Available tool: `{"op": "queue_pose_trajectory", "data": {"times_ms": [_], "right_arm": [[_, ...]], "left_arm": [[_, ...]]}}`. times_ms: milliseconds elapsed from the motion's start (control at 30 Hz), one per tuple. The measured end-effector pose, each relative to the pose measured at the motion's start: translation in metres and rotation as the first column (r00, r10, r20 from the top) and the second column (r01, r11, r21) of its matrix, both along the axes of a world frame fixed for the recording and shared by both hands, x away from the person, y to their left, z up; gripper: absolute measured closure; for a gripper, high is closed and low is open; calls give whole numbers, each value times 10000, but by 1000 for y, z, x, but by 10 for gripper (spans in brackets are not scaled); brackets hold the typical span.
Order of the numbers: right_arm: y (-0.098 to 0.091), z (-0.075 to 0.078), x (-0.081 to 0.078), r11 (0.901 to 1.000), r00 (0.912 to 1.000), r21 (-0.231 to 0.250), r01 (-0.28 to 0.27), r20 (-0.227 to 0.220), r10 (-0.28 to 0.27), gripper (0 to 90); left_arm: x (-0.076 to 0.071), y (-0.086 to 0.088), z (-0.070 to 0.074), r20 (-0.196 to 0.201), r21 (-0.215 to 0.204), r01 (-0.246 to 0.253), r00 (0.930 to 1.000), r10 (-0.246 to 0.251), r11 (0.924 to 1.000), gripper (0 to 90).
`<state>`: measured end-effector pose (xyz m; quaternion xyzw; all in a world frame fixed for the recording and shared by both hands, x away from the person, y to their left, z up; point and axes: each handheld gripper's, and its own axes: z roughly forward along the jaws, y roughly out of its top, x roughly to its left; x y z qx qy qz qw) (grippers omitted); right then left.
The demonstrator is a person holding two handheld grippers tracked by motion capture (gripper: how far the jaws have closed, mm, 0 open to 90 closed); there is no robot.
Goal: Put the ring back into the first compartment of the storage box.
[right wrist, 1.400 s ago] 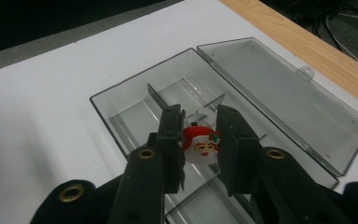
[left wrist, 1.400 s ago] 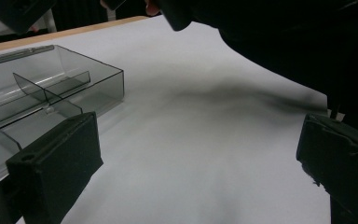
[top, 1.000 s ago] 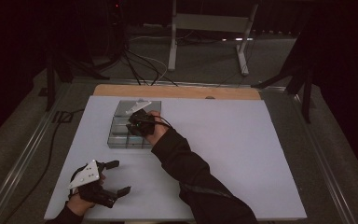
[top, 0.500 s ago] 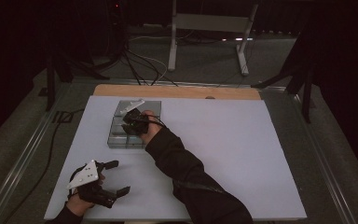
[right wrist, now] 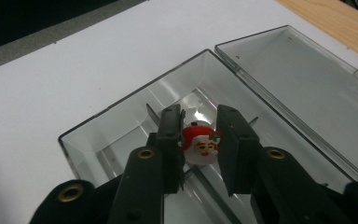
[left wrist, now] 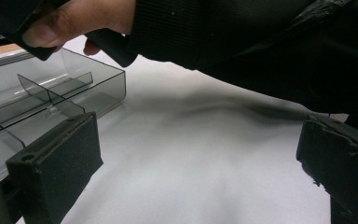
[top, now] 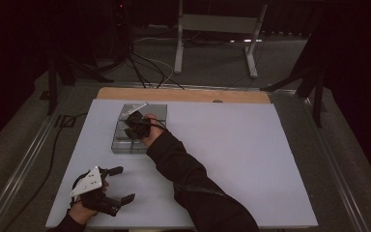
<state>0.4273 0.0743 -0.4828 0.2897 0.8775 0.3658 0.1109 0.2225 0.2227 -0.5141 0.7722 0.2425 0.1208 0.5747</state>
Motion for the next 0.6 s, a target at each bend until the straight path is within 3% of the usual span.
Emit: {"op": "queue_pose_trajectory", "data": {"times_ms": [433, 500, 600], "right_arm": [[11, -2, 6, 10000, 9999, -24, 94, 71, -94, 709], [13, -2, 7, 9999, 9997, 107, 46, 226, -49, 658], [12, -2, 8, 9990, 9997, 455, -4, 231, -7, 464]], "left_arm": [[0, 1, 0, -3, -16, -18, 10000, 18, 10000, 5], [0, 1, 0, -14, -31, -12, 10000, 12, 10000, 5], [0, 1, 0, -6, -56, -6, 10000, 6, 10000, 4]]}}
